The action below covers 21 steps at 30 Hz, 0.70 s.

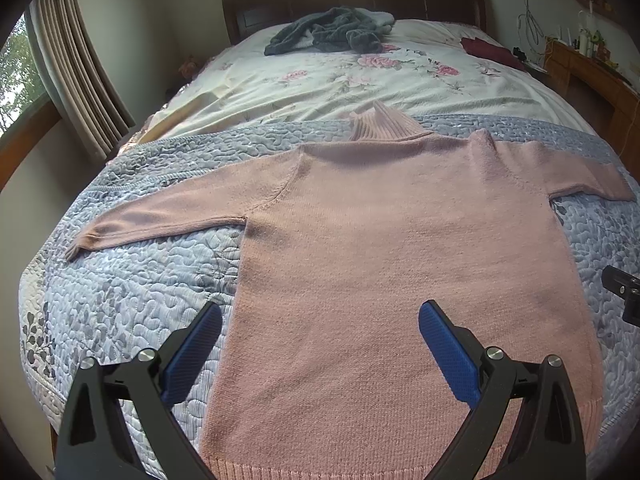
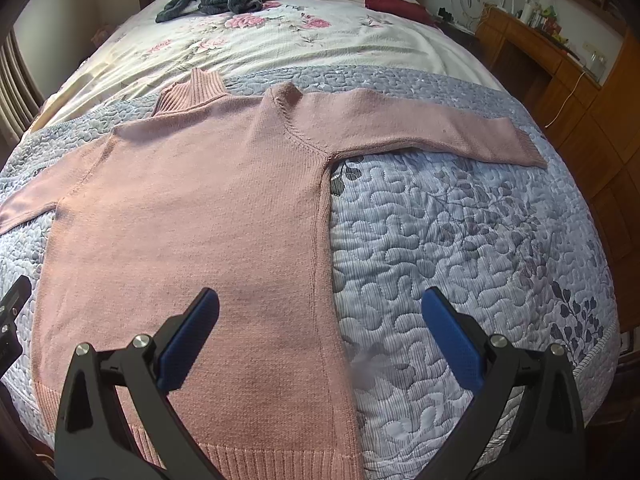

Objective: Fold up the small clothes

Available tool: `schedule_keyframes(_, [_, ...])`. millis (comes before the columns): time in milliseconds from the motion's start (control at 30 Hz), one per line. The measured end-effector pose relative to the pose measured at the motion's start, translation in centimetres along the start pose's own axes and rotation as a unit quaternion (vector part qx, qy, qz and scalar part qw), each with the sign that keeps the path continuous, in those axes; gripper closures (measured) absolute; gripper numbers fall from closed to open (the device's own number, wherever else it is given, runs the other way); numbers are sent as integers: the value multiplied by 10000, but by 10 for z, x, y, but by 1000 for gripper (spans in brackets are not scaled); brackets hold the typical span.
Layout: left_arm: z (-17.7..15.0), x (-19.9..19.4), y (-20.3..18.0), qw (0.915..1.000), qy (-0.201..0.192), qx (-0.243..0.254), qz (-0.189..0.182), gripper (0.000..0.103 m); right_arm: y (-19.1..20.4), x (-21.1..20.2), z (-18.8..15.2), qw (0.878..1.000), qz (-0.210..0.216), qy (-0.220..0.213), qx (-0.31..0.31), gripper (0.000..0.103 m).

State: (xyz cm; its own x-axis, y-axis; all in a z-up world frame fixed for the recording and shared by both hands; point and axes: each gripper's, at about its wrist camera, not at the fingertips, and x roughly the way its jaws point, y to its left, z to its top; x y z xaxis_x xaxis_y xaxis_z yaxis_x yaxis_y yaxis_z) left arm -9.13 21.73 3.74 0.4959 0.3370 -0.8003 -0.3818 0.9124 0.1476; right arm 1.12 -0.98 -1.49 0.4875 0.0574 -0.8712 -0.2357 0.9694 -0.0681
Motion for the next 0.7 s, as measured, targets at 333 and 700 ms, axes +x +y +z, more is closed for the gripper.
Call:
schedule_keyframes(333, [-1, 0, 2, 10000, 6, -5, 38, 4, 0, -1, 0, 10000, 7, -8, -2, 3])
schedule_keyframes(700, [0, 1, 2, 10000, 22, 3, 35, 4, 3, -1, 2, 10000, 8, 3, -5, 3])
